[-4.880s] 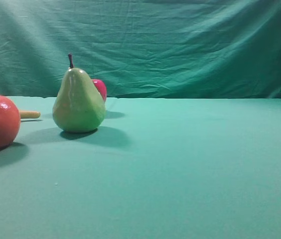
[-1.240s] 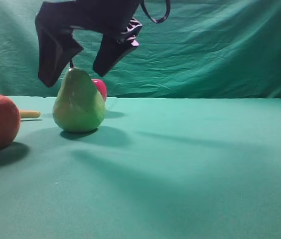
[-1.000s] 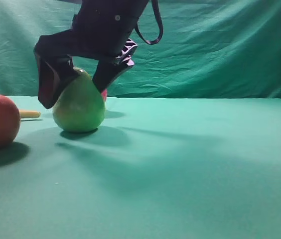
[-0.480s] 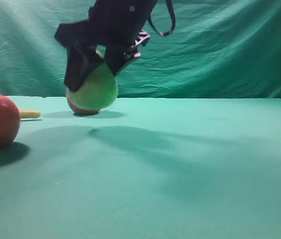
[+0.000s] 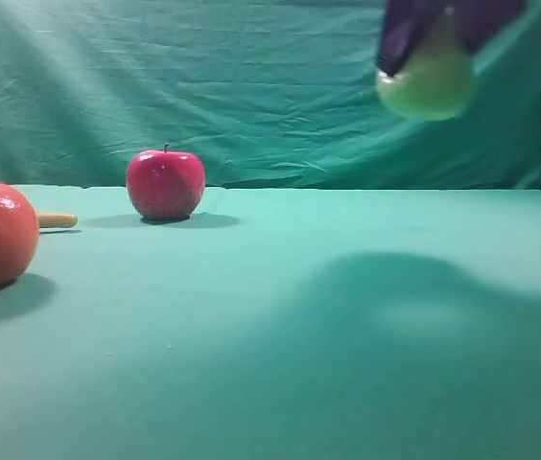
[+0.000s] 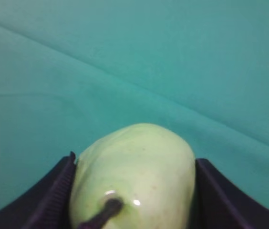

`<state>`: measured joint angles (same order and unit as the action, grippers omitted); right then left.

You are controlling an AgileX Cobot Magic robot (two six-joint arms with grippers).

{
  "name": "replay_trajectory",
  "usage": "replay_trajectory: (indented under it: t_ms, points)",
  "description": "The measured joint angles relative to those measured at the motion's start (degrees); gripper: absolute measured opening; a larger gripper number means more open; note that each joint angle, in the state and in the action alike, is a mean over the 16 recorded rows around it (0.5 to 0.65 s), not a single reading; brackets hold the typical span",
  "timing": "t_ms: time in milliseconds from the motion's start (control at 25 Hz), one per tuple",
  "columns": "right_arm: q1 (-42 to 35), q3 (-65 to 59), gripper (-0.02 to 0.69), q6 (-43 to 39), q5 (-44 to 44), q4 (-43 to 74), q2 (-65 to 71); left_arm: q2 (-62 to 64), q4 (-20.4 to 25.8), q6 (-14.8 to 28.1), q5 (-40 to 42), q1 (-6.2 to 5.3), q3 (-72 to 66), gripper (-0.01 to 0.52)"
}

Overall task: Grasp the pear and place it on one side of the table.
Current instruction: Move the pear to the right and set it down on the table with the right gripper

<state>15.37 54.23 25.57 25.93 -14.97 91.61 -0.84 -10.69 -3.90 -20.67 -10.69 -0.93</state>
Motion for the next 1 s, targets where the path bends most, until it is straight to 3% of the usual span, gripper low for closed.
replay_trajectory:
  t_ms: [240, 480, 840, 1000]
  points:
    - [-1.01, -4.52, 0.458, 0.12, -4.94, -0.76, 0.91, 0.00, 0.00, 0.00, 0.00, 0.00, 0.00, 0.000]
    - [-1.01, -5.08, 0.529, 0.20, -6.68, -2.15, 2.06, 0.00, 0.00, 0.00, 0.00, 0.00, 0.00, 0.000]
    - [-1.01, -2.84, 0.650, 0.20, -3.73, -3.43, -0.14, 0.00, 0.00, 0.00, 0.00, 0.00, 0.00, 0.000]
    - [-1.01, -0.68, 0.653, 0.20, -0.56, -3.55, -3.42, 0.00, 0.00, 0.00, 0.00, 0.00, 0.00, 0.000]
